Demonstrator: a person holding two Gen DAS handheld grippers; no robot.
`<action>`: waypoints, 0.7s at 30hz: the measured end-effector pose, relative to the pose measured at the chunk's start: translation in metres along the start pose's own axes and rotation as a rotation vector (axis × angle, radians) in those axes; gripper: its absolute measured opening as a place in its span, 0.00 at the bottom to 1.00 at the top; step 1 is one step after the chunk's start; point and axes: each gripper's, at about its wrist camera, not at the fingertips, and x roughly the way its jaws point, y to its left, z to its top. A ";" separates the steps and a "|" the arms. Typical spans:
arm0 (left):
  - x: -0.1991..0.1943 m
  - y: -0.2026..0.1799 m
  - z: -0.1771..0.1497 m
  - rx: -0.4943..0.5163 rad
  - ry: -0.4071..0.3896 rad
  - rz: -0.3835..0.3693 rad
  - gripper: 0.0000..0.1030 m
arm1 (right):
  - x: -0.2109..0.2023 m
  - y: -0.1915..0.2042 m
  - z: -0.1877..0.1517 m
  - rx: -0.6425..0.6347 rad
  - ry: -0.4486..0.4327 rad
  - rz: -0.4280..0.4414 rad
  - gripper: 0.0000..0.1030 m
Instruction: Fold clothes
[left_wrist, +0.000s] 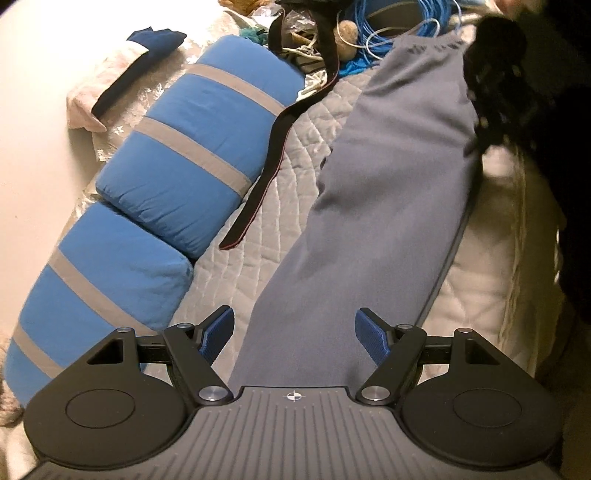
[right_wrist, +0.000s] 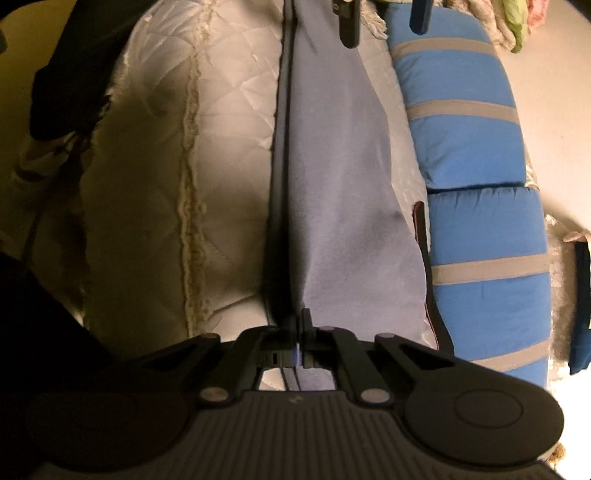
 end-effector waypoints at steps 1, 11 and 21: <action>0.002 0.002 0.004 -0.014 -0.008 -0.009 0.69 | 0.002 0.000 0.001 0.008 0.010 0.005 0.01; 0.035 0.029 0.049 -0.193 -0.080 -0.143 0.69 | -0.010 -0.085 -0.007 0.738 -0.019 0.085 0.90; 0.120 0.094 0.083 -0.667 -0.056 -0.472 0.69 | 0.055 -0.113 -0.037 1.348 0.086 0.129 0.98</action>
